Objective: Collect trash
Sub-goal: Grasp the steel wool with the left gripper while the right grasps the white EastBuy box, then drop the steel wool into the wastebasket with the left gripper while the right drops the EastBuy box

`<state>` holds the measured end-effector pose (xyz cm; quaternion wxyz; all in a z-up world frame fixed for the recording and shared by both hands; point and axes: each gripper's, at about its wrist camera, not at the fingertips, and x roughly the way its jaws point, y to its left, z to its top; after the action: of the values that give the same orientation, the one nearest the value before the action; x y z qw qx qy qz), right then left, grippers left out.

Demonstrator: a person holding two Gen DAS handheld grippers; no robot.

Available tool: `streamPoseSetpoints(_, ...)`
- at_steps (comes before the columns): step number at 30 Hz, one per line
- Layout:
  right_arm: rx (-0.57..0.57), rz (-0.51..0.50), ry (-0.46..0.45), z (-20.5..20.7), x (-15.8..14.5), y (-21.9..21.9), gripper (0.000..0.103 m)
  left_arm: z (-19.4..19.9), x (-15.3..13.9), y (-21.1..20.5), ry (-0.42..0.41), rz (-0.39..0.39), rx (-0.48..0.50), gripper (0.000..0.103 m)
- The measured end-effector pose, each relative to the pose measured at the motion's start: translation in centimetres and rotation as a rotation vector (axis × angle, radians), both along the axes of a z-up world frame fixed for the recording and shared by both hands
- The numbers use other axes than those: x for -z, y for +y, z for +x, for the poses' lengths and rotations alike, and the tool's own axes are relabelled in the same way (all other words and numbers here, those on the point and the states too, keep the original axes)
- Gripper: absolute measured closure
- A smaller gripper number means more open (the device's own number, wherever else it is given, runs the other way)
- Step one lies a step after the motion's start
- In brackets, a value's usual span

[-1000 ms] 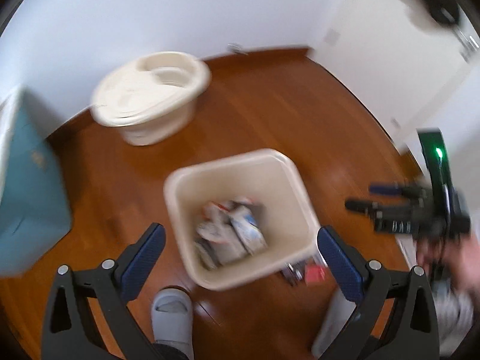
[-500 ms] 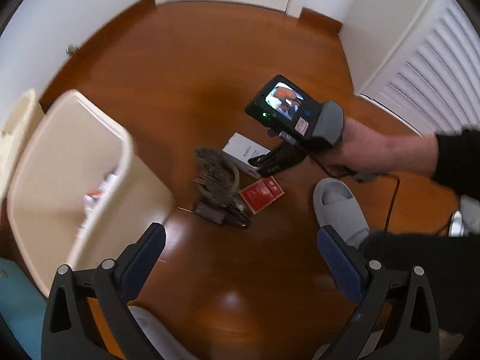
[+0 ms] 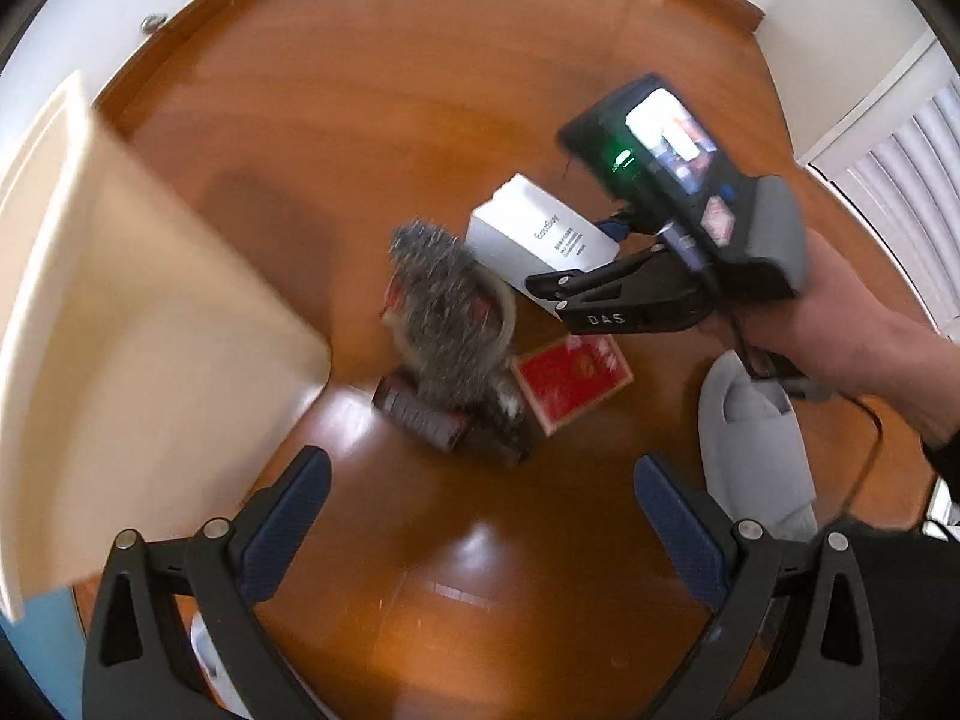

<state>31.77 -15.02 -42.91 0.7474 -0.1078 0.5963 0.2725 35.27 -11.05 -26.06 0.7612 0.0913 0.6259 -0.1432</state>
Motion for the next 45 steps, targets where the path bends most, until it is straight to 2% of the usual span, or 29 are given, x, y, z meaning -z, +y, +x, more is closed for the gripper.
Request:
streamPoseSetpoints(2,0.102,0.06,-0.014,0.4,-1.5,-2.0,0.048,1.4,0.9,-0.5,-0.022,-0.003,-0.018,0.0)
streamPoseSetpoints(5,0.261,0.182,-0.022,0.5,-3.8,-5.7,0.048,3.8,3.7,-0.3,-0.037,-0.006,-0.1,0.0)
streamPoseSetpoints(9,0.345,0.217,-0.05,-0.4,-5.3,-9.1,0.048,5.9,6.8,0.8,-0.014,-0.026,-0.207,0.003)
streamPoseSetpoints(10,0.357,0.218,-0.047,-0.4,-5.5,-9.7,0.048,6.1,7.6,0.8,-0.004,-0.014,-0.213,0.012)
streamPoseSetpoints(11,0.373,0.219,-0.041,-0.5,-5.3,-10.4,0.048,6.3,8.3,0.7,0.013,0.006,-0.215,0.026)
streamPoseSetpoints(12,0.384,0.219,-0.038,-0.7,-5.2,-10.7,0.048,6.4,8.7,0.7,0.027,0.01,-0.215,0.031)
streamPoseSetpoints(16,0.441,0.241,-0.009,-1.1,-4.8,-12.1,0.048,6.7,10.2,0.3,0.07,0.013,-0.208,0.032)
streamPoseSetpoints(18,0.448,0.245,-0.008,-0.6,-4.3,-11.9,0.048,6.8,10.6,0.2,0.091,-0.002,-0.214,0.047)
streamPoseSetpoints(20,0.445,0.244,-0.014,-0.6,-4.4,-11.8,0.048,7.0,10.7,0.2,0.105,-0.011,-0.212,0.073)
streamPoseSetpoints(23,0.453,0.247,-0.017,-0.6,-4.5,-11.9,0.048,7.2,10.4,0.1,0.111,-0.024,-0.209,0.089)
streamPoseSetpoints(24,0.459,0.249,-0.016,-0.6,-4.4,-11.9,0.048,7.1,10.1,0.0,0.111,-0.029,-0.204,0.09)
streamPoseSetpoints(30,0.476,0.252,-0.021,-0.6,-4.5,-11.7,0.048,6.0,5.3,-1.5,0.055,-0.073,-0.134,0.093)
streamPoseSetpoints(33,0.482,0.256,-0.031,-0.6,-4.8,-11.7,0.048,5.7,1.0,-2.6,0.03,-0.117,-0.088,0.093)
streamPoseSetpoints(38,0.487,0.268,-0.056,-0.5,-5.7,-11.8,0.048,6.6,-8.8,-1.3,-0.042,-0.159,-0.04,0.093)
streamPoseSetpoints(39,0.488,0.272,-0.058,-0.5,-5.9,-11.7,0.048,7.0,-11.2,-0.1,-0.078,-0.146,-0.039,0.093)
streamPoseSetpoints(42,0.483,0.278,-0.064,-0.5,-6.3,-11.5,0.048,7.9,-15.2,3.6,-0.171,-0.075,-0.068,0.093)
streamPoseSetpoints(43,0.482,0.28,-0.064,-0.5,-6.4,-11.5,0.048,8.4,-16.2,5.8,-0.194,-0.044,-0.105,0.093)
streamPoseSetpoints(45,0.478,0.282,-0.064,-0.5,-6.5,-11.3,0.048,9.0,-16.3,9.9,-0.21,0.013,-0.179,0.093)
